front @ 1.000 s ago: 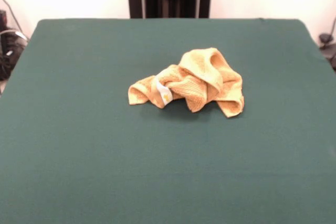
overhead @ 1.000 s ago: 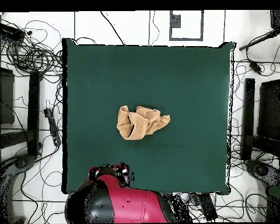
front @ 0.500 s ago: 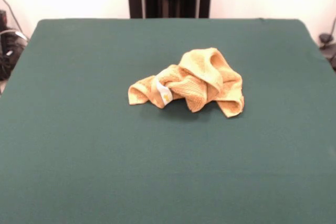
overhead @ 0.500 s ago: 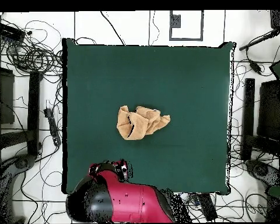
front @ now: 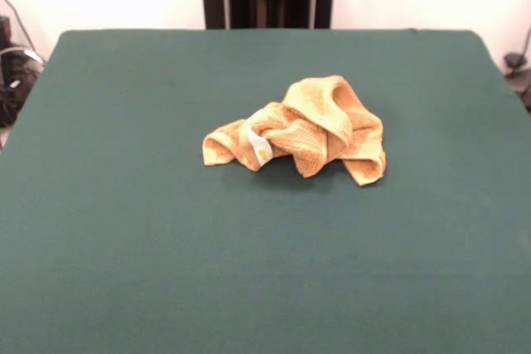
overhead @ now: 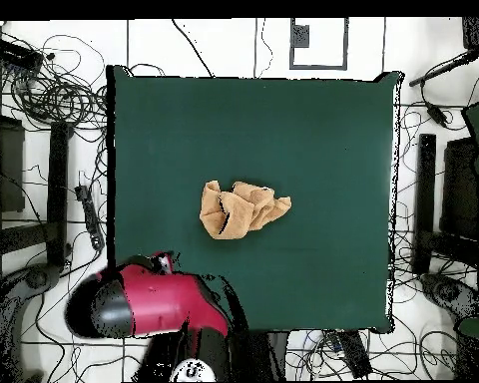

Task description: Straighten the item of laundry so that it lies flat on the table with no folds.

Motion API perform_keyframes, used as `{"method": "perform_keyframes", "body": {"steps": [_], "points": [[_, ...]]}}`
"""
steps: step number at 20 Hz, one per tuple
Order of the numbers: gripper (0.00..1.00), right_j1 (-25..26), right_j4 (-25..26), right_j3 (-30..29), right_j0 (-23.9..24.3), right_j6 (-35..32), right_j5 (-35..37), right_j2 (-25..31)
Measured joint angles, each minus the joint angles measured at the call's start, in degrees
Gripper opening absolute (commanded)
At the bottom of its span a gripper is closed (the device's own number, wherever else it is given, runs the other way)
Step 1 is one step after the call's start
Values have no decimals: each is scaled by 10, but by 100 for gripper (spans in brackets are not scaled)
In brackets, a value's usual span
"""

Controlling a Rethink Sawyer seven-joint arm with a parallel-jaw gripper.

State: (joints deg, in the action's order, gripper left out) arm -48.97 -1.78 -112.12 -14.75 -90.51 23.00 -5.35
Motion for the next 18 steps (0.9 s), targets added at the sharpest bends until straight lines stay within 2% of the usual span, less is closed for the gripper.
{"method": "perform_keyframes", "body": {"steps": [9,14,18], "points": [[100,138,-65,142,-107,-51,0,-44],[100,172,-93,181,-117,-79,0,-51],[100,181,-104,190,-110,-92,0,-51]]}}
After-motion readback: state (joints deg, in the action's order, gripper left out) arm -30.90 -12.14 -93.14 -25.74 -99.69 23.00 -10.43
